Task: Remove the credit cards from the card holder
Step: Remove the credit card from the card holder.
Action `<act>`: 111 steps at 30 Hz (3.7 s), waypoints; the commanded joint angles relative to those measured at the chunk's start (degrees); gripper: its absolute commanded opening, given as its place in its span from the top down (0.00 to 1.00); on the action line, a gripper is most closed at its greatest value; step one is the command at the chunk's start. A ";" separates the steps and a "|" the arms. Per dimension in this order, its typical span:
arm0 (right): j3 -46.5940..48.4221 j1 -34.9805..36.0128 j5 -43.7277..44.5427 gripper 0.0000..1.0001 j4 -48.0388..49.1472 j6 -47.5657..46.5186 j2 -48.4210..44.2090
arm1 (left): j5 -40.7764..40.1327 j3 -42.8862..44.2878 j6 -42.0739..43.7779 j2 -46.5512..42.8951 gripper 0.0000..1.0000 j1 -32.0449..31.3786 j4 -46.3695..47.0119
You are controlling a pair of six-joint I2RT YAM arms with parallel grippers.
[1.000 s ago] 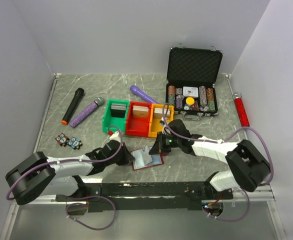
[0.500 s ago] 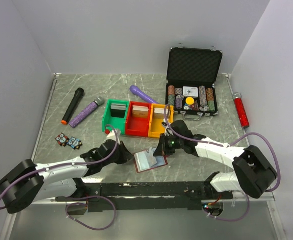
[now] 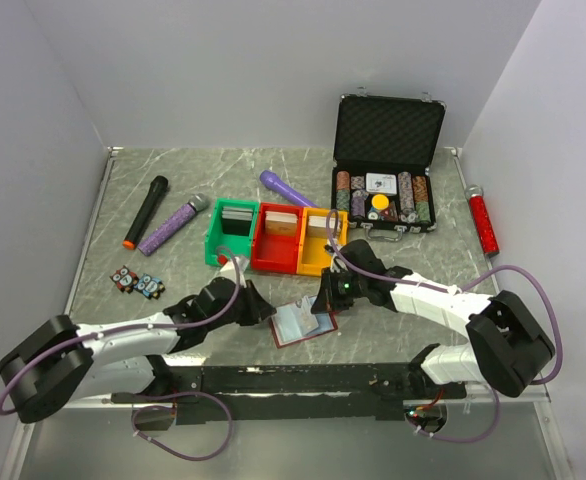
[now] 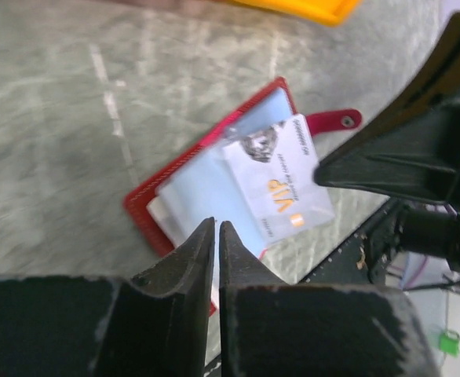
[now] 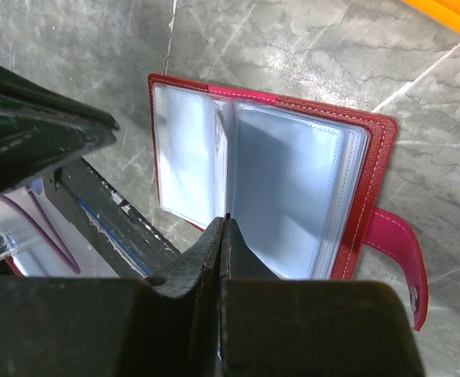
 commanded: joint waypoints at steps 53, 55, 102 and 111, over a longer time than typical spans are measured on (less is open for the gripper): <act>0.52 -0.34 -3.75 0.88 4.69 0.53 2.25 | 16.11 10.38 5.41 24.25 0.99 -0.26 9.02; 0.60 -0.43 -3.84 0.84 4.60 0.53 2.34 | 15.94 10.56 5.41 24.60 0.99 -0.26 8.85; 10.18 -0.61 4.41 1.00 -13.85 -6.23 -7.15 | 13.83 8.10 5.76 18.99 0.99 -0.26 7.27; 18.87 -0.61 15.83 1.00 -23.69 -10.10 -12.60 | 8.04 9.23 7.69 3.53 0.81 -0.35 -2.30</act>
